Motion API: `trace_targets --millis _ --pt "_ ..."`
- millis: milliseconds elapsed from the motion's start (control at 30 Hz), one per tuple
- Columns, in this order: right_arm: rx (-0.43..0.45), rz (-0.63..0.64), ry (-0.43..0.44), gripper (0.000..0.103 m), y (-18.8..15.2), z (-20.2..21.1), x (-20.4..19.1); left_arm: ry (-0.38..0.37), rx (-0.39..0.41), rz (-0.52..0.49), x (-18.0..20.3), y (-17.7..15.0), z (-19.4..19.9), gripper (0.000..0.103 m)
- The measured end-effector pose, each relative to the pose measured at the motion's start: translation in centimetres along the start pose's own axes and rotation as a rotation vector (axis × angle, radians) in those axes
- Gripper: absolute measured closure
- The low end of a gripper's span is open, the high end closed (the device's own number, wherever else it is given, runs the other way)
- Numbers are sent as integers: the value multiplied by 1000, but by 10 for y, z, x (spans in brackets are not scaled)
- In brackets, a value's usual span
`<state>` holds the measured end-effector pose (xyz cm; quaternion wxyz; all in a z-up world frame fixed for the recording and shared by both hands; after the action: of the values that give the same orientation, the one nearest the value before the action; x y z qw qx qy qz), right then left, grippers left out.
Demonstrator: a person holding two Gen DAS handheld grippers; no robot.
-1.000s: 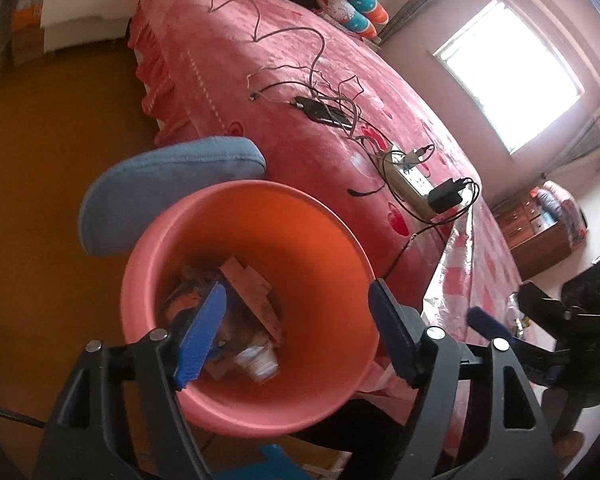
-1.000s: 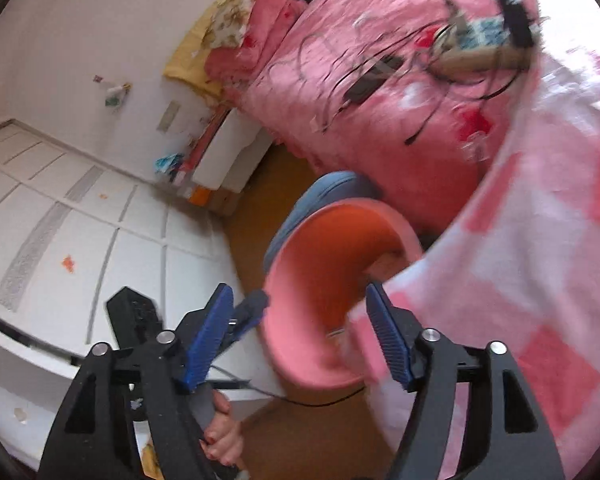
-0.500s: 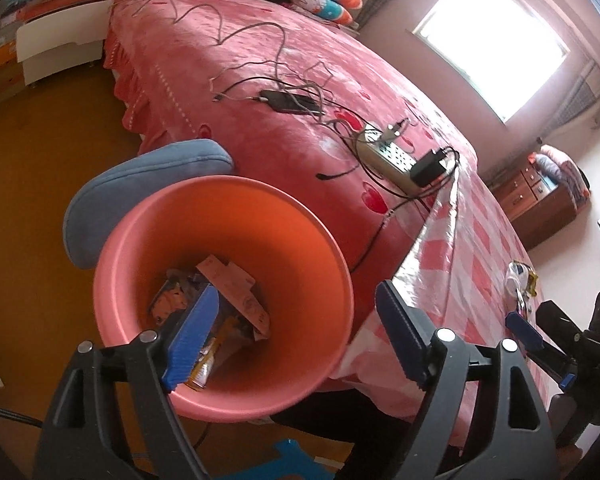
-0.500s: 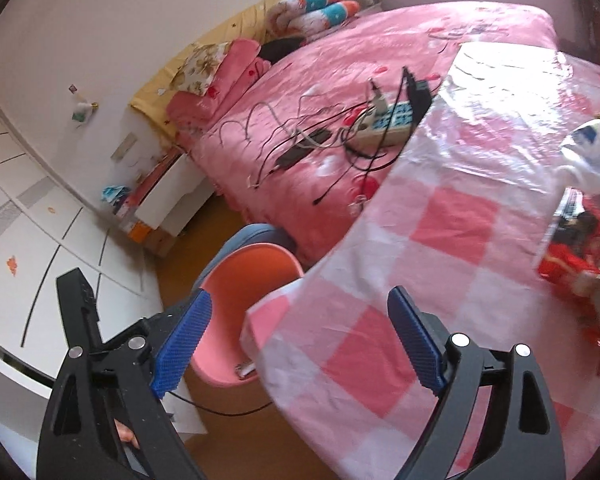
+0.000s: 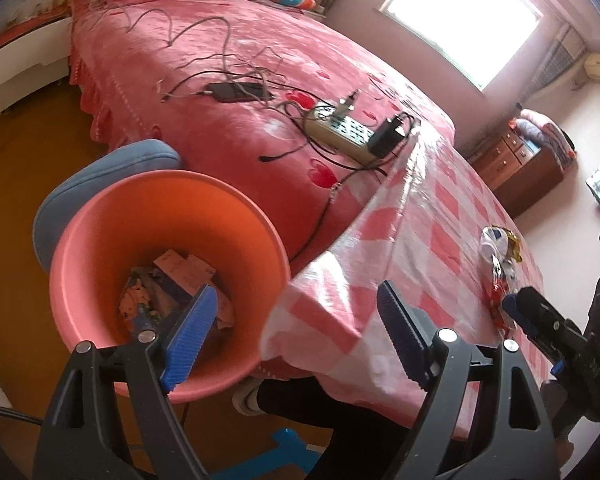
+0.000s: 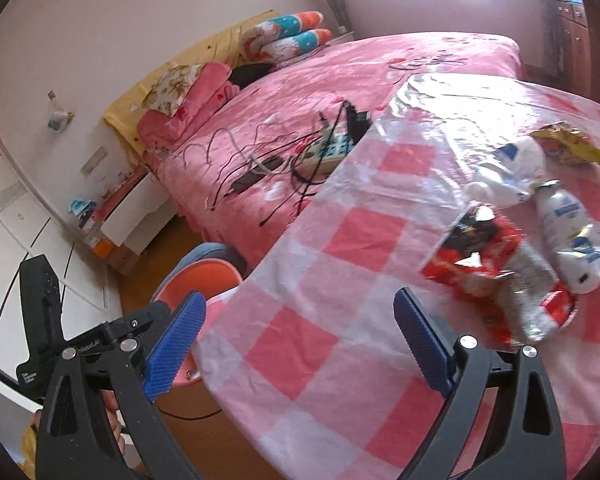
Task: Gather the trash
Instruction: 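Move both open tools back over the remaining trash on the table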
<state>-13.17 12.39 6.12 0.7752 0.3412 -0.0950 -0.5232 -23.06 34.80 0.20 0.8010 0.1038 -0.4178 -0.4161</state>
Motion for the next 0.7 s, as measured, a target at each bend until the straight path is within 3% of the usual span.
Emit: trace_targets --millis 700 --pt "89 -82 -121 9 -3 21 74 -9 -109 -135 78 -21 -38 16"
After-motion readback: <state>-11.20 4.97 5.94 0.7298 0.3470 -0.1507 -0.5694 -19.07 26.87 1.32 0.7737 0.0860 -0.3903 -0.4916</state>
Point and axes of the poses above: each gripper's, at about its wrist camera, not at the fingertips, and z roughly against the way its jaws point, x to its right, y to its top, the point moved 1 cm from there along -z, roughly the way its jaws point, and after that the axes turned 15 degrees about -y, right-handed, at the moved point
